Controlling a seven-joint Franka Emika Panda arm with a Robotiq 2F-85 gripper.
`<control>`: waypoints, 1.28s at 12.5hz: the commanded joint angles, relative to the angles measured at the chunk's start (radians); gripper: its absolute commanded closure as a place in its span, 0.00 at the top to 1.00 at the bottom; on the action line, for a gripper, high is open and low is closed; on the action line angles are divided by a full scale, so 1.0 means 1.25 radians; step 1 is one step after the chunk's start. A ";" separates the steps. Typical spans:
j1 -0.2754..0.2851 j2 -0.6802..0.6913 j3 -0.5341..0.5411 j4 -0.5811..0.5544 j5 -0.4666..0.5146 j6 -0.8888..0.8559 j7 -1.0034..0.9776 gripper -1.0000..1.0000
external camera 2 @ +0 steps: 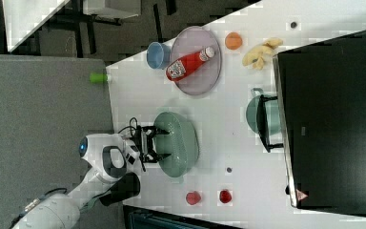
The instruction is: Drag strainer right to left.
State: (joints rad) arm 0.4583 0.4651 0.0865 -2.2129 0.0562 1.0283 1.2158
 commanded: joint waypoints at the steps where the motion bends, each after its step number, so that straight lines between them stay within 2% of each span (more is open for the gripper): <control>1: 0.032 0.014 0.009 0.051 0.054 -0.004 0.029 1.00; 11: 0.117 0.091 0.009 0.182 0.126 -0.011 0.088 1.00; 16: 0.162 0.134 0.009 0.256 0.127 -0.012 0.137 1.00</control>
State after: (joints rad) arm 0.6143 0.6479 0.0864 -1.9307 0.1954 0.9985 1.3291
